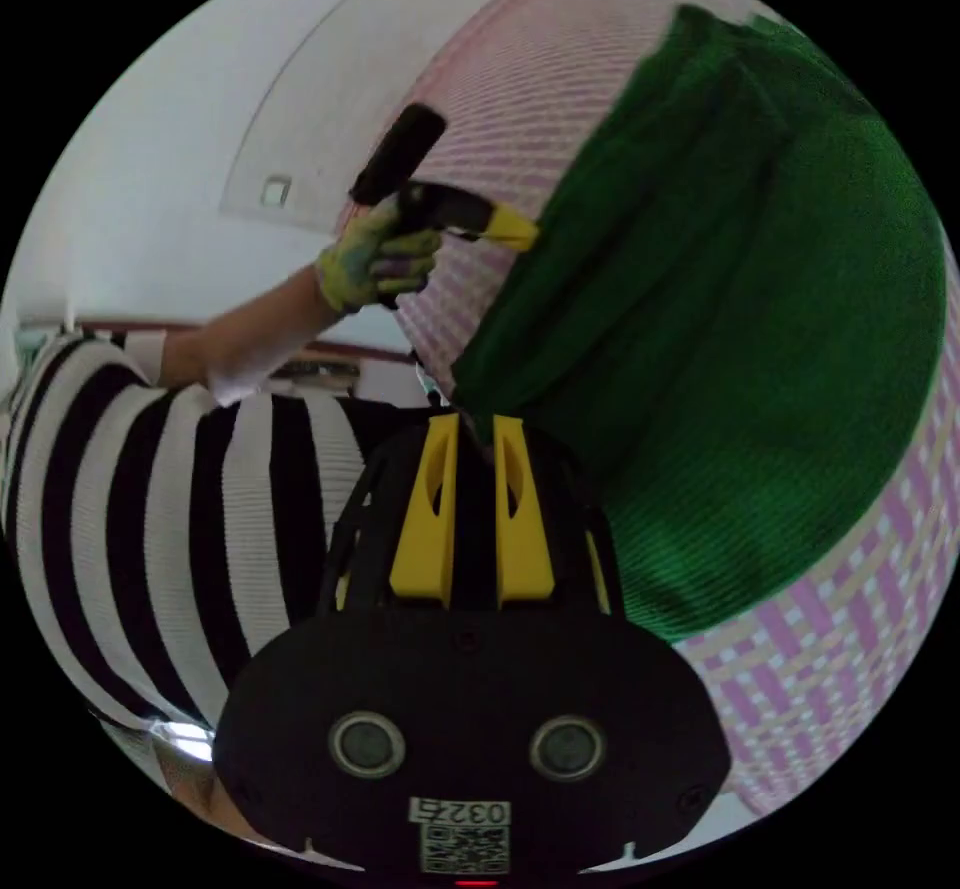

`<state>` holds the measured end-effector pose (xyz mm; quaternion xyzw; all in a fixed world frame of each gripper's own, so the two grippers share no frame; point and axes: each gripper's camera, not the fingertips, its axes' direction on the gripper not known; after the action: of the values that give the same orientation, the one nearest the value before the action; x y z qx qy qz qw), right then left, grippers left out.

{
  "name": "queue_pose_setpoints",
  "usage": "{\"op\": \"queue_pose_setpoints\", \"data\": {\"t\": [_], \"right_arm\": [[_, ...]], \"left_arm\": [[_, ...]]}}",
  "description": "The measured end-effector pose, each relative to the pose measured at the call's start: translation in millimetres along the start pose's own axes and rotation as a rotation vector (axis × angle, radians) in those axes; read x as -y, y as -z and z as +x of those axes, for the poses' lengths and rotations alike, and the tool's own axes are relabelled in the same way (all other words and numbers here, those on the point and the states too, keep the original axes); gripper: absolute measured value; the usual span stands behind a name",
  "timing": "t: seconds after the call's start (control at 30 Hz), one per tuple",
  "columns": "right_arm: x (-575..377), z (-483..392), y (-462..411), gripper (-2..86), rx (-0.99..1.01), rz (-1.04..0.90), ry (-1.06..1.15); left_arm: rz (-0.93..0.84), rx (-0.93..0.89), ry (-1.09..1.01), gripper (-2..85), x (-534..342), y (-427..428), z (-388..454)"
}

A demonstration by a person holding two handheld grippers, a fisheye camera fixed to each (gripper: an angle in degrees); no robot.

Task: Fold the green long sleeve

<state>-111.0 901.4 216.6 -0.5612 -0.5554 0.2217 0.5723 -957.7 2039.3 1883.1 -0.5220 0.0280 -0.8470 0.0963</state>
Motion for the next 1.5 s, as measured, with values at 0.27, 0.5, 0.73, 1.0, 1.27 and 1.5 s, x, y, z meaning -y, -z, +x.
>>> {"op": "queue_pose_setpoints", "data": {"t": [0.27,0.5,0.73,1.0,1.27,1.5], "right_arm": [[-47,82,45,6.8,0.305,0.197,-0.311],[-71,98,76,8.7,0.465,0.284,-0.321],[-85,103,99,8.9,0.493,0.292,-0.331],[-87,83,119,8.4,0.389,0.224,-0.305],[-103,57,141,8.0,0.355,0.219,-0.284],[-124,46,178,6.8,0.299,0.301,-0.267]], "left_arm": [[-0.197,-0.039,-0.052,-0.3,-14,-33,3],[0.112,-0.230,-0.155,-1.5,-32,-4,42],[0.189,-0.306,0.230,-1.5,-76,-33,-38],[0.156,-0.197,0.210,-1.3,-65,-36,-26],[-0.004,-0.091,0.145,-0.3,-62,-45,-2],[0.098,0.058,0.025,-1.4,-63,-17,23]]}}
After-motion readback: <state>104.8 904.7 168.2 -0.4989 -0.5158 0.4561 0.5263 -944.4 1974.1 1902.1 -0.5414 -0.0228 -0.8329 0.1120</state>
